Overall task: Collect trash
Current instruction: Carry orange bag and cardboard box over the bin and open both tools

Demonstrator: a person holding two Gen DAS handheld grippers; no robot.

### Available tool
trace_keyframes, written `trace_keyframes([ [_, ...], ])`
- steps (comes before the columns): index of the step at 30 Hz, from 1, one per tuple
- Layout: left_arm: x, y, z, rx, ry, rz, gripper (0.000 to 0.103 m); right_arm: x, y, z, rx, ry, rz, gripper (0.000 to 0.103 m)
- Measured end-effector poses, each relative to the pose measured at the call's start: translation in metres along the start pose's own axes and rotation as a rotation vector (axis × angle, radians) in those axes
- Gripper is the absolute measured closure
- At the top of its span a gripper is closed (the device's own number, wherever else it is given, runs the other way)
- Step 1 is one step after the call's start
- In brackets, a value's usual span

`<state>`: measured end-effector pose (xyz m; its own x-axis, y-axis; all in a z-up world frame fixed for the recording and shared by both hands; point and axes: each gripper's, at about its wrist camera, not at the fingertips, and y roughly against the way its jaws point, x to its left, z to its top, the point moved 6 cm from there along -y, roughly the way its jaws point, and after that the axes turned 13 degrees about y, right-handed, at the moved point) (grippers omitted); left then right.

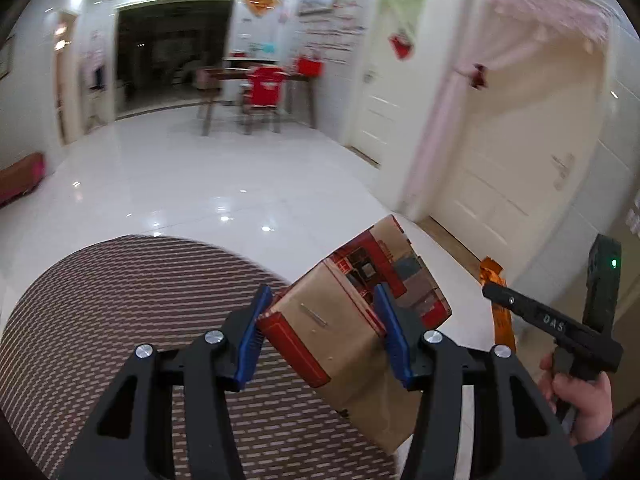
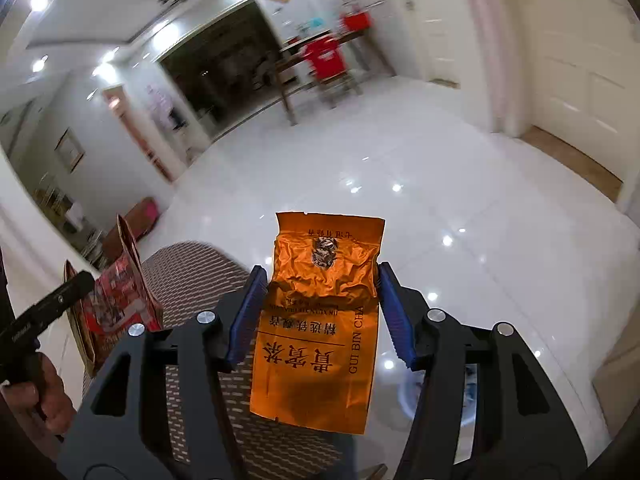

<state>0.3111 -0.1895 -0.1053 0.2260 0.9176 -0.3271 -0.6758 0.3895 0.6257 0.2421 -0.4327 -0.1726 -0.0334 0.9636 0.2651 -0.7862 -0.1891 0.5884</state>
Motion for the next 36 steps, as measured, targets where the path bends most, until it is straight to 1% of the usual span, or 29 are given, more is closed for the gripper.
trace_keyframes([
  [2,-0.02,-0.011,-0.009,0.028,-0.036,-0.025,0.051,-0.029,0.014,-0.005,-0.011,-0.042,-0.038,0.047],
  [3,-0.038,-0.023,-0.015,0.052,-0.06,-0.036,0.051,-0.038,0.017,-0.007,-0.012,-0.056,-0.05,0.047],
  [5,-0.054,-0.038,-0.029,0.089,-0.087,-0.047,0.051,-0.06,0.024,-0.017,-0.008,-0.086,-0.081,0.047],
  [6,-0.069,-0.051,-0.036,0.119,-0.103,-0.054,0.051,-0.069,0.026,-0.023,-0.003,-0.097,-0.093,0.047],
  [7,-0.073,-0.058,-0.044,0.137,-0.114,-0.056,0.051,-0.079,0.027,-0.028,0.004,-0.113,-0.102,0.047],
  [9,-0.087,-0.076,-0.06,0.18,-0.148,-0.051,0.051,-0.097,0.024,-0.039,0.023,-0.143,-0.112,0.047],
  [12,-0.106,-0.119,-0.084,0.259,-0.203,-0.021,0.051,-0.113,0.014,-0.053,0.052,-0.181,-0.119,0.047],
  [13,-0.109,-0.129,-0.094,0.284,-0.216,-0.01,0.051,-0.122,0.012,-0.057,0.064,-0.195,-0.119,0.047],
  [16,-0.114,-0.158,-0.113,0.345,-0.245,0.029,0.051,-0.138,0.003,-0.068,0.098,-0.22,-0.118,0.047],
  [21,-0.11,-0.207,-0.144,0.447,-0.276,0.1,0.051,-0.155,-0.011,-0.086,0.146,-0.252,-0.109,0.047],
  [23,-0.11,-0.218,-0.156,0.478,-0.284,0.118,0.051,-0.158,-0.02,-0.094,0.17,-0.266,-0.101,0.047],
  [26,-0.11,-0.236,-0.165,0.517,-0.293,0.138,0.051,-0.163,-0.031,-0.104,0.2,-0.278,-0.087,0.047],
  [27,-0.107,-0.235,-0.172,0.527,-0.295,0.14,0.05,-0.164,-0.038,-0.107,0.213,-0.282,-0.082,0.047],
  [30,-0.109,-0.253,-0.187,0.591,-0.295,0.142,0.045,-0.17,-0.059,-0.114,0.251,-0.289,-0.076,0.045],
  [31,-0.109,-0.255,-0.193,0.609,-0.292,0.141,0.038,-0.172,-0.064,-0.117,0.263,-0.294,-0.079,0.044],
  [32,-0.109,-0.259,-0.197,0.632,-0.294,0.145,0.034,-0.175,-0.069,-0.119,0.273,-0.306,-0.079,0.042],
  [33,-0.108,-0.262,-0.199,0.635,-0.296,0.151,0.032,-0.176,-0.074,-0.124,0.283,-0.325,-0.072,0.036],
  [35,-0.105,-0.261,-0.199,0.619,-0.294,0.158,0.021,-0.18,-0.083,-0.134,0.31,-0.359,-0.07,0.028],
  [36,-0.103,-0.261,-0.198,0.614,-0.293,0.156,0.02,-0.183,-0.085,-0.139,0.321,-0.369,-0.075,0.021],
])
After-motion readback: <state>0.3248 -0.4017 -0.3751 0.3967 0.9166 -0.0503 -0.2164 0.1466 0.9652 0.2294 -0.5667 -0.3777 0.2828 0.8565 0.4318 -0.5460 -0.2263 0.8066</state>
